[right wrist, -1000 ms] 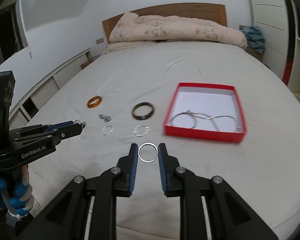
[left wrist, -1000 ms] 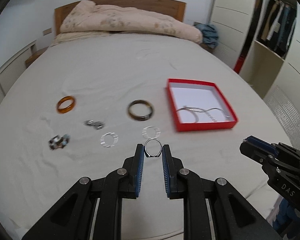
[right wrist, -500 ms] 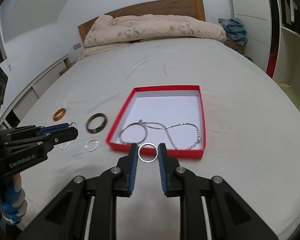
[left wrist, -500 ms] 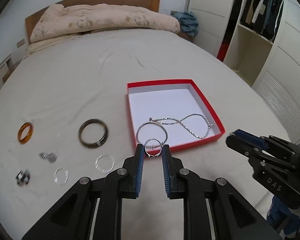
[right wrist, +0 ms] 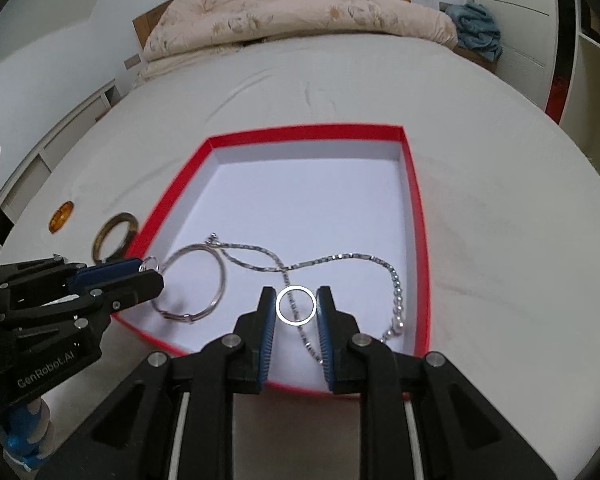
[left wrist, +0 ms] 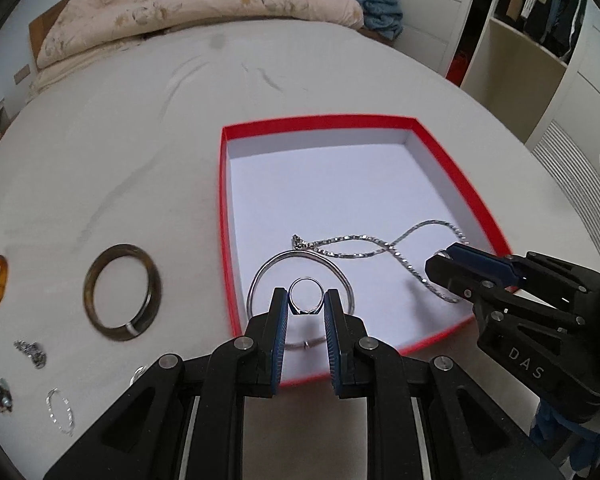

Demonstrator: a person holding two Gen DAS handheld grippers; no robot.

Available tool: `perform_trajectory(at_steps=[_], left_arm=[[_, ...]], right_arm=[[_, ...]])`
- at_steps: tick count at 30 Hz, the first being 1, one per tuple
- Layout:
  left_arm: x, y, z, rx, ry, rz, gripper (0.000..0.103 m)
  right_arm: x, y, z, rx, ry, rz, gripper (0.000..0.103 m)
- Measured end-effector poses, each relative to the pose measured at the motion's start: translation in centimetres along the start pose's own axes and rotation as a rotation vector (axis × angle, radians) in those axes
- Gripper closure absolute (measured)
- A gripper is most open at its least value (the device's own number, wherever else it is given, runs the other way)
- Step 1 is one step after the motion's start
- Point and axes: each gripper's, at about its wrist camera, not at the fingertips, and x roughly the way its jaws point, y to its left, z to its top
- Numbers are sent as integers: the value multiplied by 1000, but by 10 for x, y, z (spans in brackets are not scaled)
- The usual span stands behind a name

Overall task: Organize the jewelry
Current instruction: 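Carry both rings with both tools into the red box, then open both tools to release the rings in the box and withdraw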

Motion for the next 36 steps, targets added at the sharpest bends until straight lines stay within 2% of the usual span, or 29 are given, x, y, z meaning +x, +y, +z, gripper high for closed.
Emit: perform_trajectory(at_steps=[7,20,23,25,31,36], left_arm=[[18,4,-3,-13,26,-19,85],[21,7,-5,-7,40,-37,84],[16,10,-4,-25,40,-33,81],[14,12,-1,-32,42,-39,74],[-1,12,-7,-45,42,-49,73],[-39,16,-14,-57,6,-53,73]], right_arm=[[11,3,-2,-49,27,-5,84],[13,9,-6,-96,69,-34,83],[7,9,-5,-94,67,-48,81],[0,7,-5,-83,61,-59,73],[-30,1,-5,-44,31,-73,72],[-64,6,-5,-21,-7,-70,72]])
